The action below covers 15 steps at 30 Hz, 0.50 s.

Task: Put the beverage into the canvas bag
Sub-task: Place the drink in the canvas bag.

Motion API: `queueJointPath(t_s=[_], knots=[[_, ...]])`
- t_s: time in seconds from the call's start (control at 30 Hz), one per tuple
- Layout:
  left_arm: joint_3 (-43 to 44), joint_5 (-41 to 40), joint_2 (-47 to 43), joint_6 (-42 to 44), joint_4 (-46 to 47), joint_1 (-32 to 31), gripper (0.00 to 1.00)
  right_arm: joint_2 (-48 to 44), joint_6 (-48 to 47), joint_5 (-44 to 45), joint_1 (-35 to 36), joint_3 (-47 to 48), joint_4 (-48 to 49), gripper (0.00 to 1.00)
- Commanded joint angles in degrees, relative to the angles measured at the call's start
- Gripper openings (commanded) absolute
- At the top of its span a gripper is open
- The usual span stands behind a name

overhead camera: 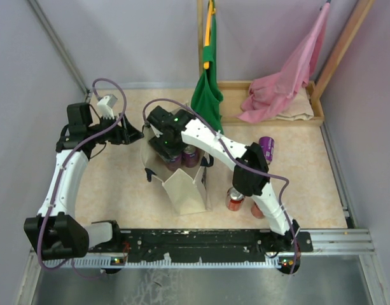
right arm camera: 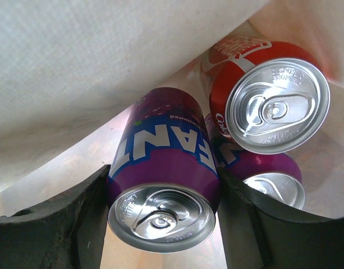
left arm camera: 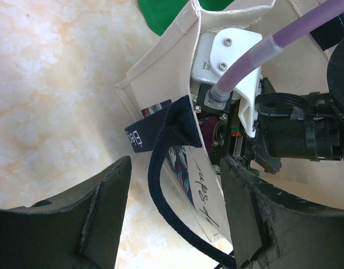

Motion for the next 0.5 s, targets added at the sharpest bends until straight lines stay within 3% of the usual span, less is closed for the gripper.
queueJointPath(t_s=[0.0,0.4,0.47], knots=[[0.6,1.6,-0.6,-0.1,1.8,0.3,0.71,-6.6,-3.1,-2.9,-0.2,-1.6,6.4,0.00],[0.3,4.5,-0.6,0.1,2.2,0.3,0.70,-9.8,-4.4,-3.6,-0.2,-8.7,10.5,0.01],[0.3,4.4,-0.6,0.1,2.3,0.4,0.70,-9.9,-4.6,-3.5,-0.2,-9.1,10.5,0.05]])
